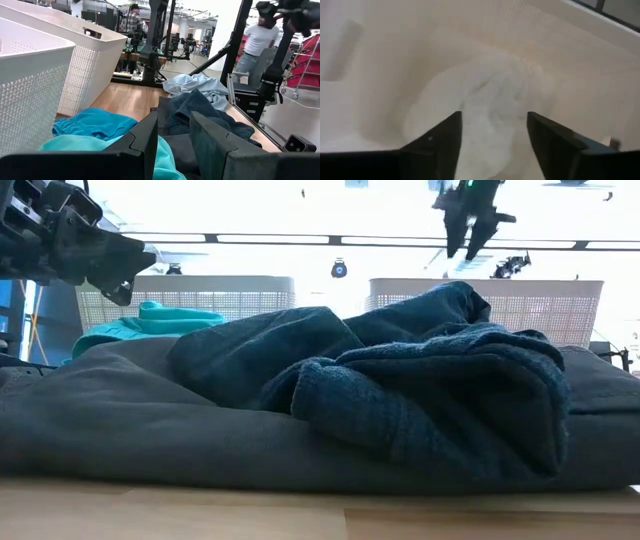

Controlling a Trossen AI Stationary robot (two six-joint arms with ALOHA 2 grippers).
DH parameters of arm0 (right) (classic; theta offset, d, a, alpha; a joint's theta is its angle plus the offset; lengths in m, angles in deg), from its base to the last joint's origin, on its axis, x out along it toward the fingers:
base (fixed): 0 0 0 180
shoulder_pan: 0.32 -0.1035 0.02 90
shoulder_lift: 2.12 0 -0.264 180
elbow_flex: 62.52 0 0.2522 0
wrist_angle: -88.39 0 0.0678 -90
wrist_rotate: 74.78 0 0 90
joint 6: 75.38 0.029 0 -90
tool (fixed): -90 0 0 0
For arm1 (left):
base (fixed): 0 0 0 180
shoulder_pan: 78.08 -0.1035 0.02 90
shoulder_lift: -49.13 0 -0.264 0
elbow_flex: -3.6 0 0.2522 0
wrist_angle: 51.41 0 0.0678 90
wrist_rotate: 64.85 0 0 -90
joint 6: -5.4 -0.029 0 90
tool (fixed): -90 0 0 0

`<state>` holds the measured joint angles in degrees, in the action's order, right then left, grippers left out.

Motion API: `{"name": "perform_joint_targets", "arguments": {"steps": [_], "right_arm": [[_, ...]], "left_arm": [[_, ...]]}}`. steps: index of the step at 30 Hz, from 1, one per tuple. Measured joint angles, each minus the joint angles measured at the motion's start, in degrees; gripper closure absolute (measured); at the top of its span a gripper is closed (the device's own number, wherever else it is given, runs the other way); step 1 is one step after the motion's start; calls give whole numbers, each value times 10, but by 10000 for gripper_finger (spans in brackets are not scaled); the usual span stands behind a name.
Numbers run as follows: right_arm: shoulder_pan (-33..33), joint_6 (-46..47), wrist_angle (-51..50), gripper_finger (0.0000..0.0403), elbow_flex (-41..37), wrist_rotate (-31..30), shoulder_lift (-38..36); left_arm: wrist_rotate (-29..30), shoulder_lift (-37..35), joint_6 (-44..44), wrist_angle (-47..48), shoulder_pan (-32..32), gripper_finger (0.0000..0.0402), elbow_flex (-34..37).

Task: Sort clothes
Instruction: Put the patterned white shirt into the right white bin

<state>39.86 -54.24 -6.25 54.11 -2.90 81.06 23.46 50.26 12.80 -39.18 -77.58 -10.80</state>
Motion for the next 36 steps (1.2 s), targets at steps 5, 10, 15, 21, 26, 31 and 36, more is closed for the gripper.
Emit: {"name": "perform_joint_targets", "arguments": {"steps": [5, 10, 15, 21, 26, 31, 36], "right_arm": [[-87, 84, -22, 161, 34, -7, -40], [-280, 109, -34, 160, 20, 36, -78], [-440, 205, -47, 160, -26, 118, -97], [-540, 327, -45, 160, -141, 221, -99], [-596, 388, 17, 146, -296, 387, -98], [-636, 491, 124, 123, -451, 435, -94], [-668, 607, 269, 133, -560, 437, -79]], "left_arm": [[0, 0, 0, 0, 0, 299, 0], [0, 0, 0, 1, 0, 299, 0], [0, 0, 0, 1, 0, 299, 0], [0, 0, -1, 1, 0, 299, 0], [0, 0, 14, -3, 0, 299, 0], [9, 0, 122, -50, 0, 299, 0], [39, 0, 200, -95, 0, 299, 0]]}}
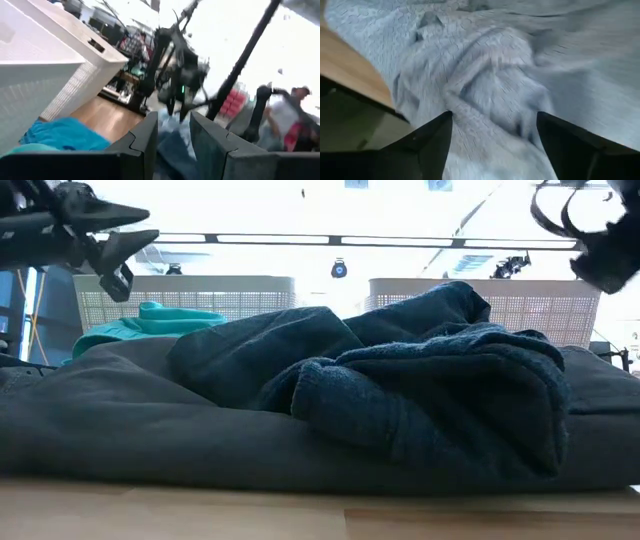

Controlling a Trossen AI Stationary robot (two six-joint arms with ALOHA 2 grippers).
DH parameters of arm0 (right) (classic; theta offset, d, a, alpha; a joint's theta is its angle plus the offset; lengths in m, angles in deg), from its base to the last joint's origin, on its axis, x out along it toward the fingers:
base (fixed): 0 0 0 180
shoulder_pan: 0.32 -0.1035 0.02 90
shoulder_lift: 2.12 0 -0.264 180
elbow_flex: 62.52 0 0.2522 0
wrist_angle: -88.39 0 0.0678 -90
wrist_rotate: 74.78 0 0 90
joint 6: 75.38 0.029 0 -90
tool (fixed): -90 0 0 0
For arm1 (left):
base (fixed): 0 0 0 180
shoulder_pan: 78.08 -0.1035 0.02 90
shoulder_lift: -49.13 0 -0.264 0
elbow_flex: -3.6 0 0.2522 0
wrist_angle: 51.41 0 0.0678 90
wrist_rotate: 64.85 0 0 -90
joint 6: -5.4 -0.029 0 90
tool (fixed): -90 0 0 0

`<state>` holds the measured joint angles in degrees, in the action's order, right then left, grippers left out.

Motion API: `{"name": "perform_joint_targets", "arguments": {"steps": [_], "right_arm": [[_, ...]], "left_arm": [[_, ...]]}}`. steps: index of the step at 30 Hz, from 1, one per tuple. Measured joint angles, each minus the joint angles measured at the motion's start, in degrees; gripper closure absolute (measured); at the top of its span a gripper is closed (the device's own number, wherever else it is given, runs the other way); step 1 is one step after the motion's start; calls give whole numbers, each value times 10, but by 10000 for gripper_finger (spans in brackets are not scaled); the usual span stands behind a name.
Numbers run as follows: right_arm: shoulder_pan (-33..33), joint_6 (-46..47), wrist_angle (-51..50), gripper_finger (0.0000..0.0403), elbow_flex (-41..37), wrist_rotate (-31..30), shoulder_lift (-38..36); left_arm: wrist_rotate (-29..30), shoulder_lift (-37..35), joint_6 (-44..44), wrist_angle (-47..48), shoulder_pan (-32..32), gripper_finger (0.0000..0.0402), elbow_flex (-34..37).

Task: Sort clothes
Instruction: Put the patterned white shirt into the right white bin

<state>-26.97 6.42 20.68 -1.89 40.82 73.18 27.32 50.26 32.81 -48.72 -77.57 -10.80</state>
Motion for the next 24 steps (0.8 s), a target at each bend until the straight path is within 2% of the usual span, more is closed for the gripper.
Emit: {"name": "perform_joint_targets", "arguments": {"steps": [5, 10, 13, 14, 18, 24], "right_arm": [[-34, 42, 109, 197, -73, 0, 48], [-37, 48, 181, 309, -114, 22, 92], [-21, 47, 184, 377, -104, 21, 89], [-17, 45, 173, 385, -92, 0, 81], [8, 47, 106, 376, -21, -155, 36], [68, -4, -1, 394, 125, -282, -26]], "left_arm": [[20, 0, 34, -9, 0, 299, 0], [44, 0, 135, -29, 0, 299, 0], [46, 0, 167, -29, 0, 299, 0], [46, 0, 169, -27, 0, 299, 0], [51, 0, 170, -28, 0, 299, 0], [61, 0, 204, -40, 0, 299, 0]]}}
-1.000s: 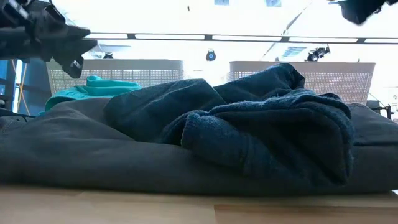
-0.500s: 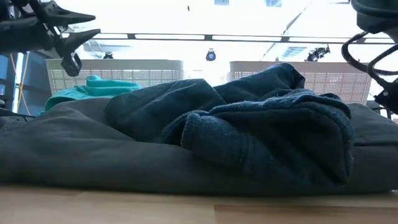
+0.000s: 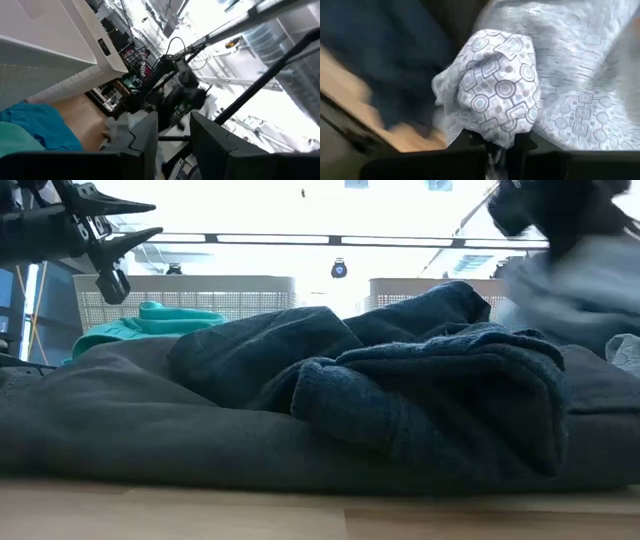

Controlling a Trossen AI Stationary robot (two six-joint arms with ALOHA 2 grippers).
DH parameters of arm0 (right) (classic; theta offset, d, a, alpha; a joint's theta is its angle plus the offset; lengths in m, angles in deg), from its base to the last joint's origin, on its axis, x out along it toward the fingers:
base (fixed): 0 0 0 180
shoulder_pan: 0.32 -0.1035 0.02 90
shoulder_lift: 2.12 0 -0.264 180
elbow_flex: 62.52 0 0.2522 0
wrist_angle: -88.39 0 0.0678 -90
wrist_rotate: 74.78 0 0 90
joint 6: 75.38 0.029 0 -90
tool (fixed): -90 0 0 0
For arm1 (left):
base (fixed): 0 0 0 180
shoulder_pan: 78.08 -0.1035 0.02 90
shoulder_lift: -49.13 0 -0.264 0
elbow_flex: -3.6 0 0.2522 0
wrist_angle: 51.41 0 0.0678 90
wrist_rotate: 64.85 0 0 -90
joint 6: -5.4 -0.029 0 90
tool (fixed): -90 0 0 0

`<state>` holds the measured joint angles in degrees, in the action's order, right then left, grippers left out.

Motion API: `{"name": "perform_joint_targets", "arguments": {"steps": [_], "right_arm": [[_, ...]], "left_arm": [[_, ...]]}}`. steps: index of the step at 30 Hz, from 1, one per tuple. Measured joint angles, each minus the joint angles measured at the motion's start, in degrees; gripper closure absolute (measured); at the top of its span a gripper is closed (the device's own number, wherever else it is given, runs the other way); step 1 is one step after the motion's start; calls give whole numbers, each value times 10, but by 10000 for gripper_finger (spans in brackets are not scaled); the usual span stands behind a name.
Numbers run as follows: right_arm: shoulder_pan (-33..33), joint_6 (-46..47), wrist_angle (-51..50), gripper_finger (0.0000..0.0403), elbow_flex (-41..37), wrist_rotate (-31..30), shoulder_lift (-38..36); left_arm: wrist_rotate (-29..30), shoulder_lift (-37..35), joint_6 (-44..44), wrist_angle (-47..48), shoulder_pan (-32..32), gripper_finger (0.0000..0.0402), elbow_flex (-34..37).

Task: Sort clothes
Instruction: Put the patterned white shirt into the right white bin

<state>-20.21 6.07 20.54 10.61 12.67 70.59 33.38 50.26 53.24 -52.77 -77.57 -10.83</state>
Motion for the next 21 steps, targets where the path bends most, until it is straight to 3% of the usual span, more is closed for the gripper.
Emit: {"name": "perform_joint_targets", "arguments": {"steps": [4, 8, 10, 15, 21], "right_arm": [[56, -69, -77, 394, 146, -93, -21], [124, -209, -75, 395, 312, -235, -25], [168, -296, -55, 396, 390, -274, -22], [277, -496, 23, 396, 546, -273, -12], [379, -661, 159, 396, 680, -208, 22]], "left_arm": [[15, 0, 48, -3, 0, 299, 0], [29, 1, 53, -7, 0, 299, 0], [34, 1, 51, -6, 0, 299, 0], [42, 1, 50, -5, 0, 299, 0], [51, 1, 50, 2, 0, 299, 0]]}}
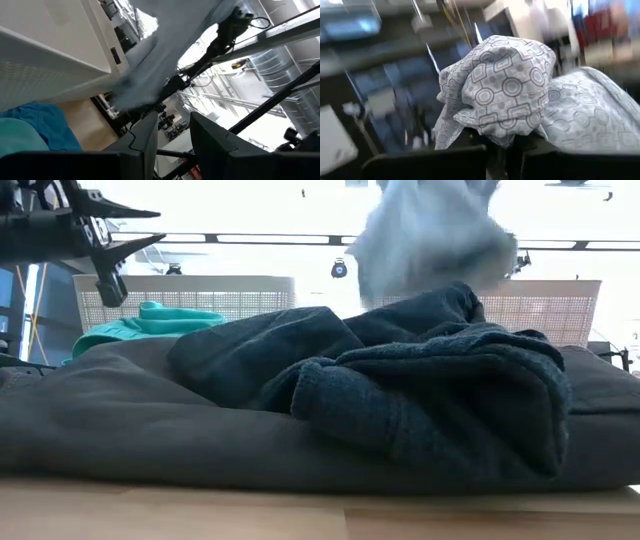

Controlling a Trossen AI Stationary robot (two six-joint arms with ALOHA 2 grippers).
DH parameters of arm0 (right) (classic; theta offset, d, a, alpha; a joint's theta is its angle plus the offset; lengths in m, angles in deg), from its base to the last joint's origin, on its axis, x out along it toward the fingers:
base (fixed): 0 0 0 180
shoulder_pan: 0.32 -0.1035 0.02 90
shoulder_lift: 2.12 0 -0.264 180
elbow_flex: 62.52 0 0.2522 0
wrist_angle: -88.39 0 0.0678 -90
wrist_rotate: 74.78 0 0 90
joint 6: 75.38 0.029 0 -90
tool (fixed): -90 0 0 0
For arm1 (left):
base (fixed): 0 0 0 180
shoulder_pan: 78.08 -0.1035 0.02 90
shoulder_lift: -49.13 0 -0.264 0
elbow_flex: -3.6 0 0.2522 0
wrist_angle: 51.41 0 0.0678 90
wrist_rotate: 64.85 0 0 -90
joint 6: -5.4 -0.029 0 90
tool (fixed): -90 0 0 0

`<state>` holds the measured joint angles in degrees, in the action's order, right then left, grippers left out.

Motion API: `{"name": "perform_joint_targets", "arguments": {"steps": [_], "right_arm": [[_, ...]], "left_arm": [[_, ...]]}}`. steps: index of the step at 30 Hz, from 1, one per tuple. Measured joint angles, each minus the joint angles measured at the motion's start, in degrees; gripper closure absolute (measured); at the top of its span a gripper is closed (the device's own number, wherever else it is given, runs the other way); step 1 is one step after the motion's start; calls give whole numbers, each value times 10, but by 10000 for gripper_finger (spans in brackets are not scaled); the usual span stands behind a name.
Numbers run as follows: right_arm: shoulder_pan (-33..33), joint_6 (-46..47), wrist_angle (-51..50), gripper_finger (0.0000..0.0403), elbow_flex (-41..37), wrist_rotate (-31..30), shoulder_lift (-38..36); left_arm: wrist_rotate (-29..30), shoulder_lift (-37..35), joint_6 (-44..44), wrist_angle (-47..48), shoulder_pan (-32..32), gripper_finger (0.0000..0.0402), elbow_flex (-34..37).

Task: Sort clothes
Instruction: Put the patterned white shirt into the right white bin

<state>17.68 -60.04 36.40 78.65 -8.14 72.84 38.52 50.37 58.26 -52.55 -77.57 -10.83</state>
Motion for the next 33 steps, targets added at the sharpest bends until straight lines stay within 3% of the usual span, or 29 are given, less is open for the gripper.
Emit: {"name": "perform_joint_targets", "arguments": {"steps": [5, 9, 14, 20, 24, 27, 33], "right_arm": [[75, -87, 23, 396, 77, 10, 48], [153, -93, 6, 396, 54, 38, 73], [232, -40, -123, 389, 24, 132, 122], [250, -22, -317, 337, -15, 208, 176], [244, -23, -459, 295, -69, 203, 202], [244, -41, -508, 256, -126, 172, 214], [260, -51, -517, 200, -161, 4, 221]], "left_arm": [[17, 0, -11, 1, 0, 299, 0], [23, 0, -16, 1, 0, 299, 0], [23, 0, -26, 1, 0, 299, 0], [23, 0, -45, 1, 0, 299, 0], [24, 0, -45, 1, 0, 299, 0], [25, 0, -48, 1, 0, 299, 0], [28, 0, -61, 7, 0, 300, 0]]}}
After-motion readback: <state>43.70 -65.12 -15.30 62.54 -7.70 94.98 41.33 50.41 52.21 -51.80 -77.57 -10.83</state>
